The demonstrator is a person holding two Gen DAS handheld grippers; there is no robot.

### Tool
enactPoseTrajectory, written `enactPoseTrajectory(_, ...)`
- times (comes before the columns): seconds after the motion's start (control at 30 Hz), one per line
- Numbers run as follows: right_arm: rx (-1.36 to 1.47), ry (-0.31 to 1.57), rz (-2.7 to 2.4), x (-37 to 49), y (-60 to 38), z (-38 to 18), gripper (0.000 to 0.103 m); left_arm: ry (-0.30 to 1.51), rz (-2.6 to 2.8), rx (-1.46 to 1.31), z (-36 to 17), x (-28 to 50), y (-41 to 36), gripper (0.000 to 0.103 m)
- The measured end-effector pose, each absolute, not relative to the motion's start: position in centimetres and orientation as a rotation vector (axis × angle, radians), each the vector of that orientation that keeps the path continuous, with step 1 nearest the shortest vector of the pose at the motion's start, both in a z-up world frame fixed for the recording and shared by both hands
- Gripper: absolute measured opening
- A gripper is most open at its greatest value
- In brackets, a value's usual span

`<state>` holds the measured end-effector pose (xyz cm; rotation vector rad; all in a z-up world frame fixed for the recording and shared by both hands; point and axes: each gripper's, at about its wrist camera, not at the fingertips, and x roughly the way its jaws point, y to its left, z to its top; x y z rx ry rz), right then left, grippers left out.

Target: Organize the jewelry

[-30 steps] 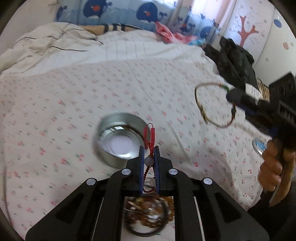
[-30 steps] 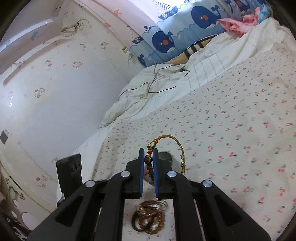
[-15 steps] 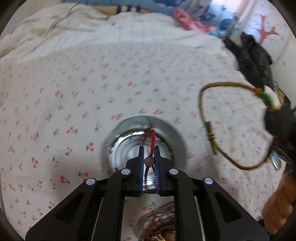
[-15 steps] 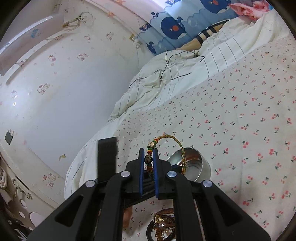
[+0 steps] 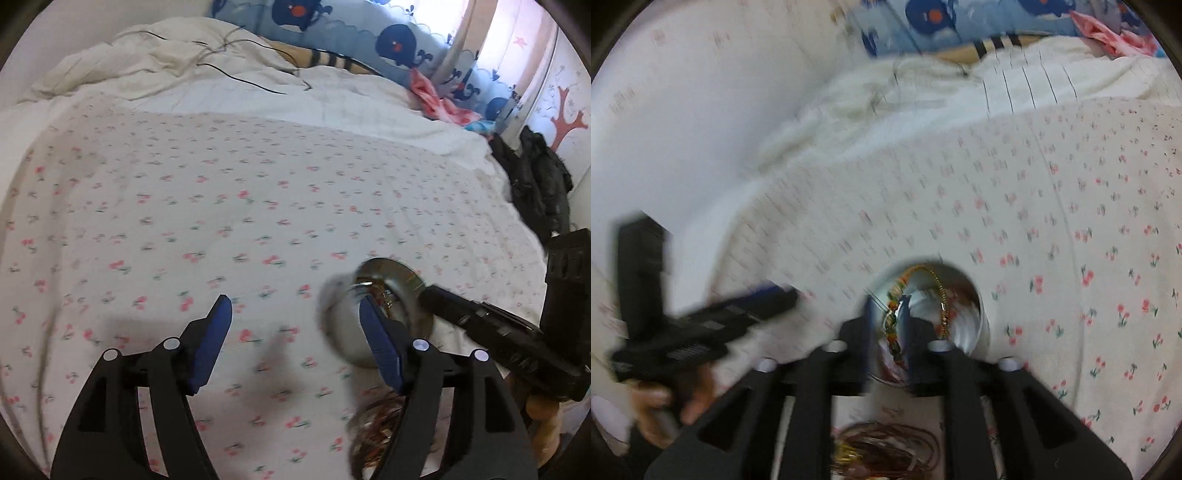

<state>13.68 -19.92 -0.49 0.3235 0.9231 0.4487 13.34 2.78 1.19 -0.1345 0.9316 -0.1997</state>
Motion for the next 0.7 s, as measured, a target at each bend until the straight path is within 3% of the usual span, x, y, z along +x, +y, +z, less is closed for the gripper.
enactPoseTrajectory(0.07, 0.318, 0.919, 0.431, 13.4, -20.1, -0.6, 0.035, 0.921, -0.167, -0.084, 1.1, 12.6, 2.9, 0.074)
enactPoseTrajectory(0.23, 0.348, 0.849, 0.392, 11.5, -22.8, 1.7, 0.045, 0.923, -0.167, -0.01, 0.8, 10.8, 2.6, 0.078)
enactPoseTrajectory(0.7, 0.302, 1.074, 0.499, 6.3, -25.4, -0.6, 0.045, 0.966, -0.174, 0.099, -1.7, 6.8, 1.5, 0.081)
